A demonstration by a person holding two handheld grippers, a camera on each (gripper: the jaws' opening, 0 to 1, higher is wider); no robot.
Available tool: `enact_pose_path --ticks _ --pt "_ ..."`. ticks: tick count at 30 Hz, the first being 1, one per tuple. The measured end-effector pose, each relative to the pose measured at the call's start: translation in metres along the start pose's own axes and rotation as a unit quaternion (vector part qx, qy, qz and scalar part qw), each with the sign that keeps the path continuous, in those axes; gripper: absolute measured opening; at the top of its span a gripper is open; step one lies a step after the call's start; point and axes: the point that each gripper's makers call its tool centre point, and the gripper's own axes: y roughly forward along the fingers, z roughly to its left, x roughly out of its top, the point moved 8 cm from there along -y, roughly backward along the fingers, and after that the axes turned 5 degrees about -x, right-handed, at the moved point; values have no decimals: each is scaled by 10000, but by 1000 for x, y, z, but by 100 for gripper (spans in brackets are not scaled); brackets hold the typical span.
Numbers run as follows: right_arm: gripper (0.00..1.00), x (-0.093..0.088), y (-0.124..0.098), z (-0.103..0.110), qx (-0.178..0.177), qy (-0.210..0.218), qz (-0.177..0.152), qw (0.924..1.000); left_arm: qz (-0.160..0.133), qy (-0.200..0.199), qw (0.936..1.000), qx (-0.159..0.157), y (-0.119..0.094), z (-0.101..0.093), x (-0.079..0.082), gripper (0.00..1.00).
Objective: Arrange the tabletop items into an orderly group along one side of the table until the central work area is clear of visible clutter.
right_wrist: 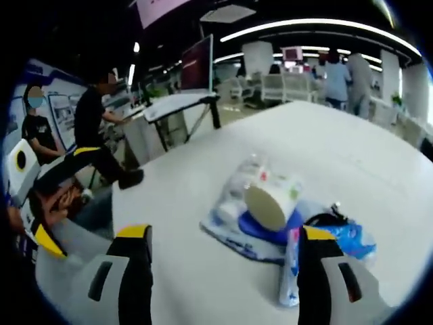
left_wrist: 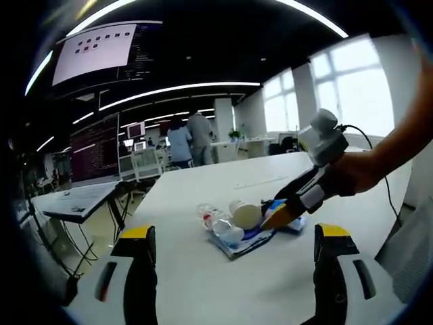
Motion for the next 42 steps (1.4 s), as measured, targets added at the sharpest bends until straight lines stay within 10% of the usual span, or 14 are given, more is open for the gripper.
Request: enact_pose_path --ticks 42 --pt "67 -1 83 8 -16 1837 481 9818 68 57 10000 -37 1 1 -2 97"
